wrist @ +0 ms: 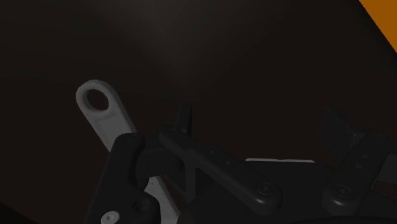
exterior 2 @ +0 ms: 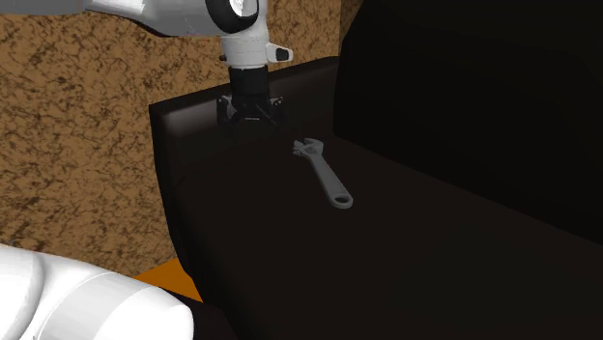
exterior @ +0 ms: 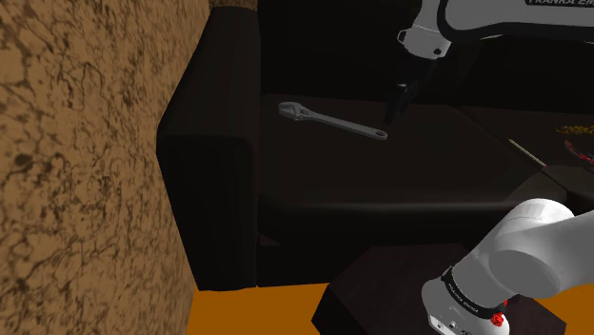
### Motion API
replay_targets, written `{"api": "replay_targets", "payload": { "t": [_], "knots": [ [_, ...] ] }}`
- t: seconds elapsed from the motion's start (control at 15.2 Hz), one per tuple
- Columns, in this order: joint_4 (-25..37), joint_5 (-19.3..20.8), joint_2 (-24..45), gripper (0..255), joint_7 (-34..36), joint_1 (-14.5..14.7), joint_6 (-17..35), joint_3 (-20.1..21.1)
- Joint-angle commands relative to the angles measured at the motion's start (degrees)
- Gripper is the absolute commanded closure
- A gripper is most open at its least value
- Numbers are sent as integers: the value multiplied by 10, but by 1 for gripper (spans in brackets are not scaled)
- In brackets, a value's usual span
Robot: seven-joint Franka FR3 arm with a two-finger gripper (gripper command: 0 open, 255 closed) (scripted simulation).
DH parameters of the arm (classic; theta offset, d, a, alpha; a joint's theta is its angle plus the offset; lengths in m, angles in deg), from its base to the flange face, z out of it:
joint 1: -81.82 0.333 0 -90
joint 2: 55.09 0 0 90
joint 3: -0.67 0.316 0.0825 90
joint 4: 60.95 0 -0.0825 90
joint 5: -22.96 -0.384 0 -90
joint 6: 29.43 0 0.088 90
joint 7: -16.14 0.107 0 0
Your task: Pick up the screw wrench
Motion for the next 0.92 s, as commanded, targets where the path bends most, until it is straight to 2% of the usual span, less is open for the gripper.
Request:
{"api": "replay_targets", "payload": {
  "t": [0.0,0.46,0.86],
  "knots": [
    [21,2,45,0,-24,1,23,-13],
    [101,-9,193,0,-109,3,85,-51],
    [203,-36,329,0,-181,0,112,-70]
  ]
}}
